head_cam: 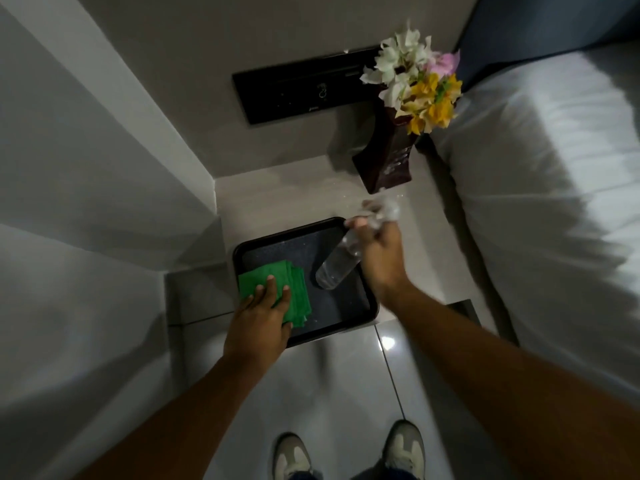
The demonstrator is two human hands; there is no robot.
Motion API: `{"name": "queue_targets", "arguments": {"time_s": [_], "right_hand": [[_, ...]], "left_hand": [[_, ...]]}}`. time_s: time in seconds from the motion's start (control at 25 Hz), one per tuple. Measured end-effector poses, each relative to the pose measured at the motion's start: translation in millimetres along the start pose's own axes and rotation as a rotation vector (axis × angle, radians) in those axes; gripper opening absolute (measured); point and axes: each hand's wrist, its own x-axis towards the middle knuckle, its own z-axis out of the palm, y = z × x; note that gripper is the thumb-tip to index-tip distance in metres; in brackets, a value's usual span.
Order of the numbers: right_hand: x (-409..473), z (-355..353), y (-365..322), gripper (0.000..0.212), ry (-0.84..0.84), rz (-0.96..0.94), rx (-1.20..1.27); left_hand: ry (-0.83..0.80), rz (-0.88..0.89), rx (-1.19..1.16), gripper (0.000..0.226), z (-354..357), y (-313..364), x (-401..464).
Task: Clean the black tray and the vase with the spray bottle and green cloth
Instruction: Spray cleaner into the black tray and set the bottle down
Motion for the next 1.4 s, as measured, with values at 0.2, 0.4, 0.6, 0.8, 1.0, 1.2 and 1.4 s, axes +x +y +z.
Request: {"name": "queue_targets", "arguments": {"time_s": [0.2,0.4,0.6,0.8,1.0,1.2,1.4], "right_hand": [[59.7,-28.2,-18.5,0.014,0.178,0.316,0.45],[84.8,-23.0,-11.6,0.022,0.064,0.399,0.504],[99.1,-19.1,-11.8,0.023,0.036,0.374,0.498],[103.8,-21.4,-12.3,0.034,0.058,0.352,0.479],[89.3,-2.2,-9.6,0.035,0.205,0.338,0.557],[58.1,79.8,-8.9,0.03,0.274,-0.007,0.26],[60.0,129.6,-20.1,0.029,0.031,-0.486,-0.166]], "left_hand": [[-0.101,-0.021,0.029,0.068,-7.1,0.5,12.3],[-0.045,-0.008,0.013,0.071,6.1,-5.2,6.3],[-0.036,-0.01,-0.039,0.073,3.5,-6.5,5.2],[-0.047,0.015,-0.108,0.075,-5.3,-14.9,5.3],[-0.036,0.009,-0.164,0.076,-5.0,-15.2,2.3],[-0.02,0.001,-0.285,0.075,-8.3,-20.8,0.2],[-0.015,0.009,-0.342,0.077,-10.9,-21.9,-0.8]]}}
